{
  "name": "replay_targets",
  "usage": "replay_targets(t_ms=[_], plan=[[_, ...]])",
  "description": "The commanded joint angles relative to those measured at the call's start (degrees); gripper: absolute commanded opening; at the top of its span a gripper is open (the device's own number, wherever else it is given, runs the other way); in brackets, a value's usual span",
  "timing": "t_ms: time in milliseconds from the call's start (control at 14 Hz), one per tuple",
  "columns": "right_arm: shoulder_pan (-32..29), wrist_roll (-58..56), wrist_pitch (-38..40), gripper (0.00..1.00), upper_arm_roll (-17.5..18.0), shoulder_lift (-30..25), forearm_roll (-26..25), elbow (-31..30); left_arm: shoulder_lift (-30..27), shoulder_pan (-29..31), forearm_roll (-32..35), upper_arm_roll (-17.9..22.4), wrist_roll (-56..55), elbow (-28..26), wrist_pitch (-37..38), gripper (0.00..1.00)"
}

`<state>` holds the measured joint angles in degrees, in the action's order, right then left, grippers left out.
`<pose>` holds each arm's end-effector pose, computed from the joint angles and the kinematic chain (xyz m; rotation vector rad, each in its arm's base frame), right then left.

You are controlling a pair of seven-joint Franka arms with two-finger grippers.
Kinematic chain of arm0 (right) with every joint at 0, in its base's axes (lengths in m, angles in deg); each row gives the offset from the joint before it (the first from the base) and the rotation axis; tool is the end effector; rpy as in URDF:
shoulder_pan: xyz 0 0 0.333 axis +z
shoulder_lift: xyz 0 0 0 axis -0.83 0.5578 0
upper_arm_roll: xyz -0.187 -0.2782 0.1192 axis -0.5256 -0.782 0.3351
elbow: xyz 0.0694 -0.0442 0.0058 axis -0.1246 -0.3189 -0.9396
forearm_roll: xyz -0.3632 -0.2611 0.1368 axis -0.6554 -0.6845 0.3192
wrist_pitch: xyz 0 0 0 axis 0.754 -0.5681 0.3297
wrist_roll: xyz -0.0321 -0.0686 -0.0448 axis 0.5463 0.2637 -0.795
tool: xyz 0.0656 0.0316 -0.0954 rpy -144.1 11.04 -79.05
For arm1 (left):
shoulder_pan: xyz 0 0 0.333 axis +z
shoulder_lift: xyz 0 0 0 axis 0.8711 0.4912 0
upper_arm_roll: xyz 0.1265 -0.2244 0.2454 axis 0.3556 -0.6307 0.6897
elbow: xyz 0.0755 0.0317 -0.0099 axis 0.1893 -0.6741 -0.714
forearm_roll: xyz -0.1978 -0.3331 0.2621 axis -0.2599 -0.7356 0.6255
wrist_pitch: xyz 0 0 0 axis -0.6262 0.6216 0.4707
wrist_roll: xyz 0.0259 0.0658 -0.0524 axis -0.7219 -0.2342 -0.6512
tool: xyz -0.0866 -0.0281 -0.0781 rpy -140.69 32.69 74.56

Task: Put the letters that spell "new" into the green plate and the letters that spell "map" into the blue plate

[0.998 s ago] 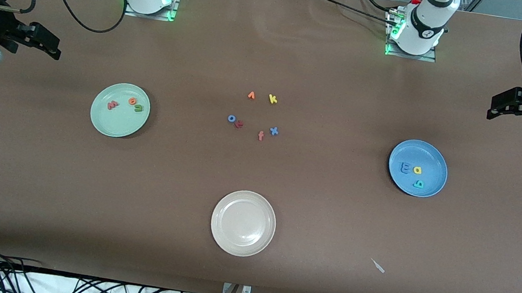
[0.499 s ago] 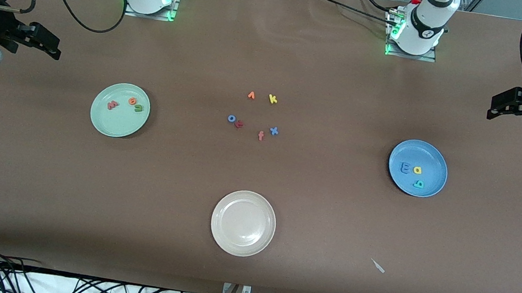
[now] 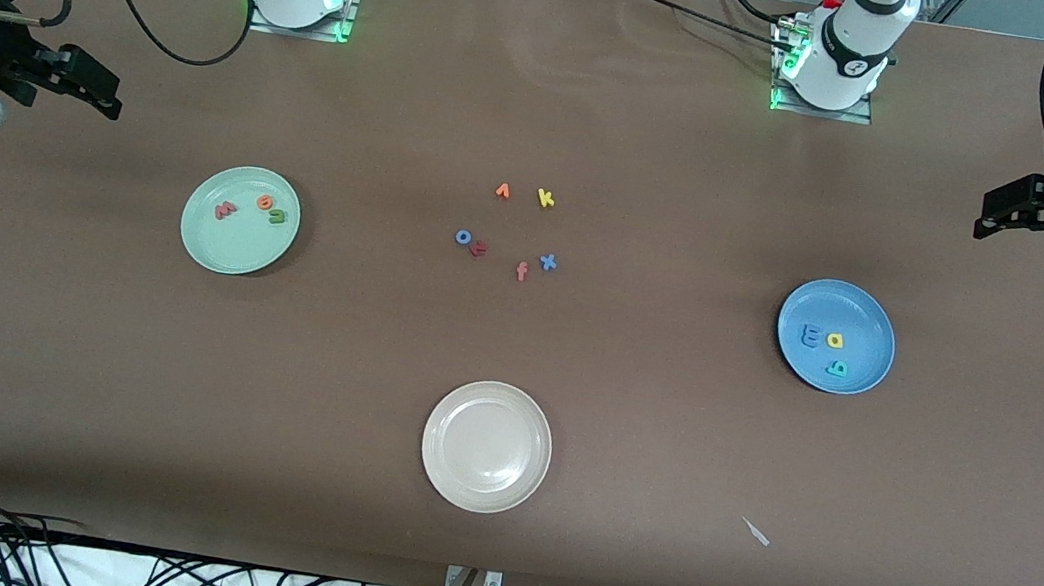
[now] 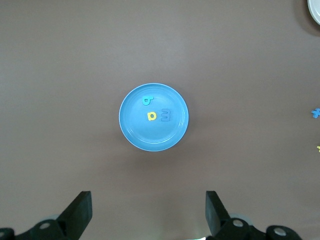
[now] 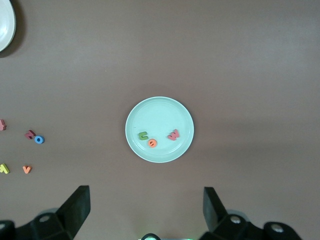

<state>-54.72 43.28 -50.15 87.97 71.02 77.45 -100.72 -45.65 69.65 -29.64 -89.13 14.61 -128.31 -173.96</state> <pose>0.6269 0.0403 0.6284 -3.1390 0.0270 0.1158 0.6260 0.0035 0.6222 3.1116 -0.2162 -0.1557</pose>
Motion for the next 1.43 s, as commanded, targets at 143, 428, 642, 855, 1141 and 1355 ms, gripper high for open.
replay_targets(t_ms=[143, 428, 642, 855, 1141, 1355], plan=[[0.3, 0.5, 1.4, 1.0, 0.0, 0.5, 1.0, 1.6, 0.2, 0.4, -1.1, 0.0, 1.1, 1.1, 0.4, 1.0], [0.4, 0.2, 1.4, 1.0, 0.0, 0.5, 0.9, 1.5, 0.2, 0.4, -1.5, 0.0, 1.1, 1.1, 0.4, 1.0], [0.4, 0.2, 1.5, 1.0, 0.0, 0.5, 0.9, 1.5, 0.2, 0.4, -1.7, 0.0, 1.1, 1.1, 0.4, 1.0], [0.4, 0.4, 2.1, 1.0, 0.0, 0.5, 0.9, 1.3, 0.2, 0.4, -1.6, 0.0, 1.1, 1.1, 0.4, 1.0], [0.4, 0.5, 2.2, 1.0, 0.1, 0.5, 0.8, 1.3, 0.2, 0.4, -1.3, 0.0, 1.1, 1.1, 0.3, 1.0], [0.4, 0.5, 2.2, 1.0, 0.1, 0.5, 0.8, 1.3, 0.2, 0.4, -1.2, 0.0, 1.1, 1.1, -0.3, 1.0]])
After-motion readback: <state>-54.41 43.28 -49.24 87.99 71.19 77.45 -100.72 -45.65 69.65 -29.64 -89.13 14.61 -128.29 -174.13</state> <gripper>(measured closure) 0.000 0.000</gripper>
